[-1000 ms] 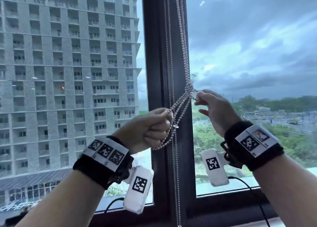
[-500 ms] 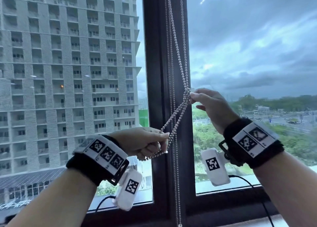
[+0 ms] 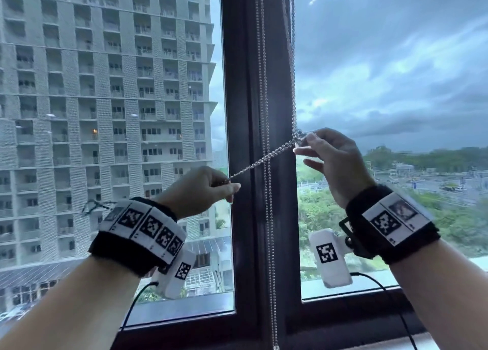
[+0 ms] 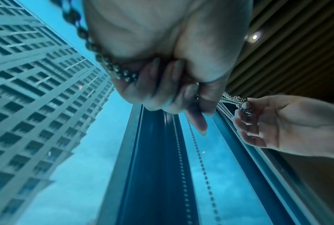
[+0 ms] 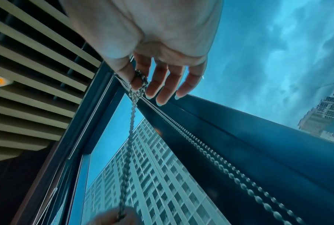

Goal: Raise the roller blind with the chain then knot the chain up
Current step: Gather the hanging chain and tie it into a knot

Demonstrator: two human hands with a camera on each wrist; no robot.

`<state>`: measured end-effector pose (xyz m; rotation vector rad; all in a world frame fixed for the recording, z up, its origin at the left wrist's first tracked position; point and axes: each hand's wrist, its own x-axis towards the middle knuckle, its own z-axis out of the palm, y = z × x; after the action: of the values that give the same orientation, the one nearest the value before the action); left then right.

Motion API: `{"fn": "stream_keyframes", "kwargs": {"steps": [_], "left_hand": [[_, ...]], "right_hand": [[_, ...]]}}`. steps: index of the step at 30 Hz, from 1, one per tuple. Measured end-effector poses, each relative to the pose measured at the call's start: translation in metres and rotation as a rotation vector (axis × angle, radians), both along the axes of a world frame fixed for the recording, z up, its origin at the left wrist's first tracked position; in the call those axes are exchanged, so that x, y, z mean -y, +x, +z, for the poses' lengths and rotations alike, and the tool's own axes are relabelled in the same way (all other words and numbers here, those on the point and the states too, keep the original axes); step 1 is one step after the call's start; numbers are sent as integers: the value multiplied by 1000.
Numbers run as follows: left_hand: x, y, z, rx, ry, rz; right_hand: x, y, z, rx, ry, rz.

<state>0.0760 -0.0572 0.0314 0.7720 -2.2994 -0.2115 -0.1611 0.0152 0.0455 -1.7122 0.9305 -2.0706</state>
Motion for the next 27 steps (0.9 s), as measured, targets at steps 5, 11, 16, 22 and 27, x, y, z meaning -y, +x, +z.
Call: {"fn": "stream_keyframes", "kwargs": {"steps": [5, 11, 16, 22, 27], "left_hand": [[-7, -18, -10, -62, 153, -198], [-11, -45, -31, 358, 122, -162], [-19, -51, -30, 382, 170, -254], [-25, -33, 6, 6, 281, -438], [-23, -30, 32, -332, 259, -501]], "right_hand": [[3, 2, 2, 123, -62, 82], [7, 13, -3, -180, -148, 45], [10, 13, -8, -704, -277, -338], [14, -8, -16, -969, -417, -895], [5, -9, -17, -972, -715, -822]]}}
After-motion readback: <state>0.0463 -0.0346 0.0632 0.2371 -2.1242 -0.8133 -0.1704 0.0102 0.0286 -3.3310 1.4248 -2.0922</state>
